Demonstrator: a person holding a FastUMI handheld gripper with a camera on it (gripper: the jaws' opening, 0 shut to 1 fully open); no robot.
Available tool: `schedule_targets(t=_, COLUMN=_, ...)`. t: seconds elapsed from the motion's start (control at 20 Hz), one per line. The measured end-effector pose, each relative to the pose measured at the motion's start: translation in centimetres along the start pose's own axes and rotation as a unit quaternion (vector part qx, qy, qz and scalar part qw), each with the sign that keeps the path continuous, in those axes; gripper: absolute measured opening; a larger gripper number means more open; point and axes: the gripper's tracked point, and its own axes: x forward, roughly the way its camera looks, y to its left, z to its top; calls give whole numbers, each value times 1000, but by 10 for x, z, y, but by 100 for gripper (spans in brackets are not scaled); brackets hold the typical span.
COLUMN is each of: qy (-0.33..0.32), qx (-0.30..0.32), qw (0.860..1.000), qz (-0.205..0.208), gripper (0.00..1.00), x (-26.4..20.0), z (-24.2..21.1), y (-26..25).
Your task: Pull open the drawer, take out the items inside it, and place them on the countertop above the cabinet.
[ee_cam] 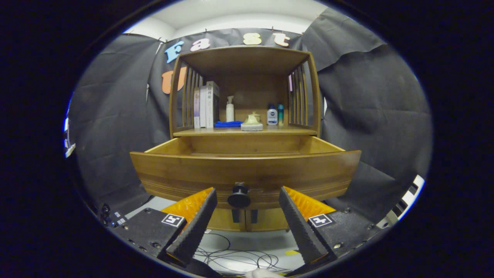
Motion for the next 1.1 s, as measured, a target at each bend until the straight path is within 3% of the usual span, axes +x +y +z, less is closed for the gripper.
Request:
schedule_targets(t=0.45, qy=11, qx=-1, qw=1000, qz=-10, gripper=100, x=57, z=-15, y=6)
schedule_targets(t=1.1, qy=-5, qx=5, qw=1000, qz=-9, gripper=100, x=60, z=-16, y=9)
